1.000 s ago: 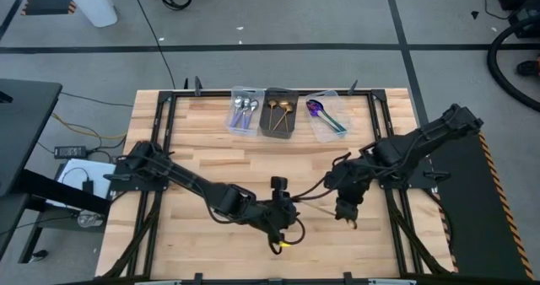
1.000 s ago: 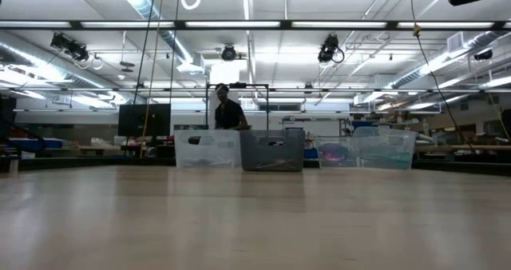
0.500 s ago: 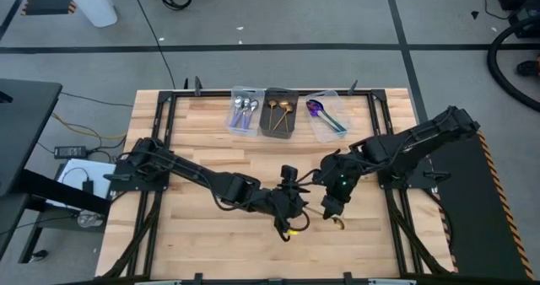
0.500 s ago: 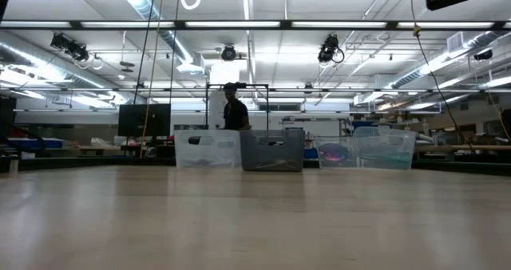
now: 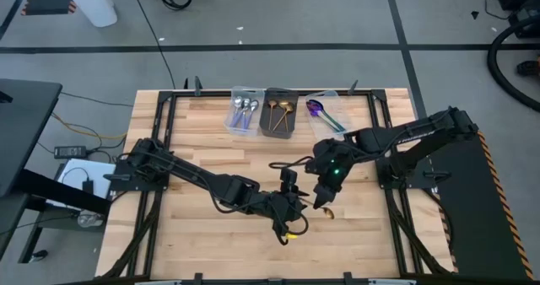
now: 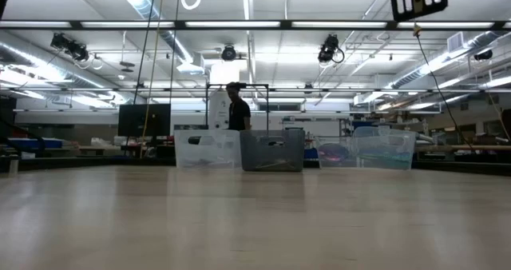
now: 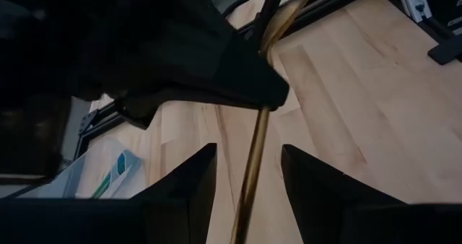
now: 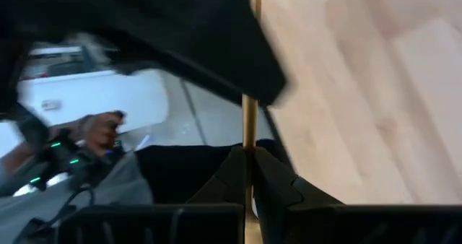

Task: Sort silverware by color (type)
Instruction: Put the gold spoon into the black transparent bin

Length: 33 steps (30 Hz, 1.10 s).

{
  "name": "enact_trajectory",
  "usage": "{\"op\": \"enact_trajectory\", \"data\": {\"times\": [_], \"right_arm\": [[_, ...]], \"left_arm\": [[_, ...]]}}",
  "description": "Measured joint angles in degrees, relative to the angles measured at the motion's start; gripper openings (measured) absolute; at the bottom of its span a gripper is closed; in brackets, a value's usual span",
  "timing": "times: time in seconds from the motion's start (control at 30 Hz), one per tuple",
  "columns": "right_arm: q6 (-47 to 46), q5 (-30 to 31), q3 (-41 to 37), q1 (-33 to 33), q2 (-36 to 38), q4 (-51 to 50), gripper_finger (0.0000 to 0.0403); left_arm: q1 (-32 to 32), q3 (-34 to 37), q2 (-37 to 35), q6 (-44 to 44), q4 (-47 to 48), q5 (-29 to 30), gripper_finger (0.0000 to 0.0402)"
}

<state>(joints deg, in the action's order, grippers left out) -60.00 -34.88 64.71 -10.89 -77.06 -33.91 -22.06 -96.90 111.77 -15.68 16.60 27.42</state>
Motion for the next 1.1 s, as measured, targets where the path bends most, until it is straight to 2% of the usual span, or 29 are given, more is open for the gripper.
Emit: {"op": "enact_trajectory", "data": {"times": [0.13, 0.27, 0.63, 0.77, 0.83, 1.1], "right_arm": [[-0.35, -1.78, 0.0, 0.11, 0.0, 4.9, 0.0016], [-1.24, -1.83, 0.0, 0.1, 0.0, 5.57, 0.0016], [-1.29, -0.94, 0.0, 0.1, 0.0, 4.03, 0.0016], [-0.39, 0.54, 0.0, 0.1, 0.02, 3.73, 0.0017], [-0.35, 1.72, 0.0, -0.13, 0.02, 3.76, 0.0024], [-0.04, 6.59, 0.0, -0.59, 0.07, 3.89, 0.0076]], "left_arm": [[0.11, 0.0, 0.0, -0.04, 0.03, 0.27, 0.0164], [0.15, 0.0, 0.0, -0.07, 0.04, 0.34, 0.0155], [0.15, 0.0, 0.0, 0.0, 0.02, 0.37, 0.0073], [0.13, 0.0, 0.0, -0.13, 0.37, -0.9, 0.0031], [0.11, 0.0, 0.02, -0.02, 0.46, -1.77, 0.0019], [0.15, 0.04, 0.07, 3.15, 1.87, -2.03, 0.0019]]}}
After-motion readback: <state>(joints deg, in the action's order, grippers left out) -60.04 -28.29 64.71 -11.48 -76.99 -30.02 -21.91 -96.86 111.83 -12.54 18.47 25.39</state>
